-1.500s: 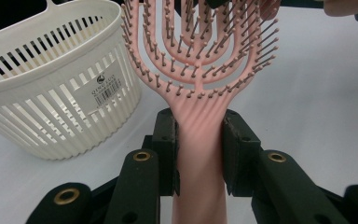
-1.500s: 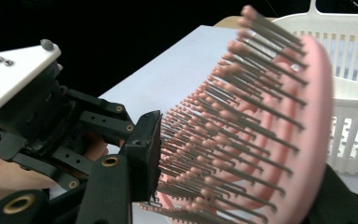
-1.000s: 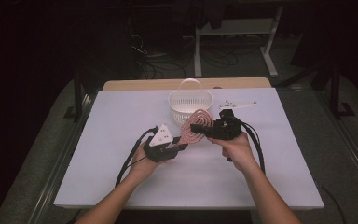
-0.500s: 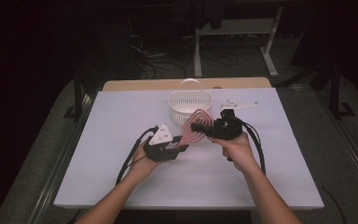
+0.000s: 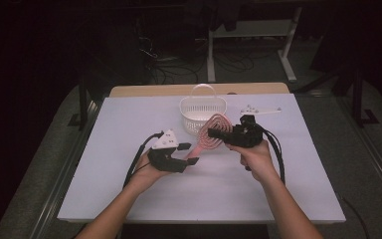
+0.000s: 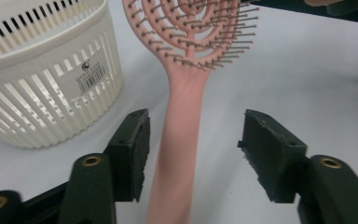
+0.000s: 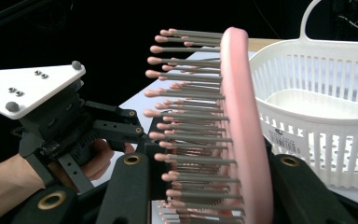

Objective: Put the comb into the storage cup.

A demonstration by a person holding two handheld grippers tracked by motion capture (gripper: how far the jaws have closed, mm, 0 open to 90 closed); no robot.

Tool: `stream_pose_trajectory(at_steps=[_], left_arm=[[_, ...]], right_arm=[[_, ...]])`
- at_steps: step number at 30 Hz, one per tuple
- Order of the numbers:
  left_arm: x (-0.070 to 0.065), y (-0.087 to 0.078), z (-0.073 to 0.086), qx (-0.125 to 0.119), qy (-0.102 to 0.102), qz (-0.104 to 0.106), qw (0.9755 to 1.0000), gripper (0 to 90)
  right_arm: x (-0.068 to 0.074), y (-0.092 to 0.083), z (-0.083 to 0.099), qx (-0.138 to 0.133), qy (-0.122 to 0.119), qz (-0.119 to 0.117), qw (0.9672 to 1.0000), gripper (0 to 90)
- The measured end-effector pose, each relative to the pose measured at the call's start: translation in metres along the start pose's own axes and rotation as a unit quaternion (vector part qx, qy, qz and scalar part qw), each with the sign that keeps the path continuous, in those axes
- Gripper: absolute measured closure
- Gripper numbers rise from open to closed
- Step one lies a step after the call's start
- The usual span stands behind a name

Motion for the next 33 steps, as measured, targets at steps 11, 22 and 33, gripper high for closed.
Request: stream_pose_trajectory(at_steps=[11,22,33], left_arm=[[0.013,-0.023,0.018,0.015,-0.014,0.006,0.9998,26.6],[0.021,-0.045,0.051,0.034,-0.023,-0.023,0.9989,8.5],[0.021,-0.060,0.074,0.040,-0.043,-0.020,0.9981,0.0]], right_arm=[[-0.003,-0.007,-0.003,-0.010,0.000,0.009,0.9999,62.8],[-0.005,-0.010,-0.004,-0.016,-0.001,0.013,0.9998,62.8],[-0.005,-0.012,-0.005,-0.020,-0.002,0.014,0.9997,62.8]])
Point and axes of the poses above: each handheld gripper's, and its own axes: y roughly forward along the jaws, z roughly out of its underside, x roughly to its left, the point moved 4 cm from there along y, roughly forward along the jaws, and after that the axes turned 1 degree about -x, right-handed, at the moved point
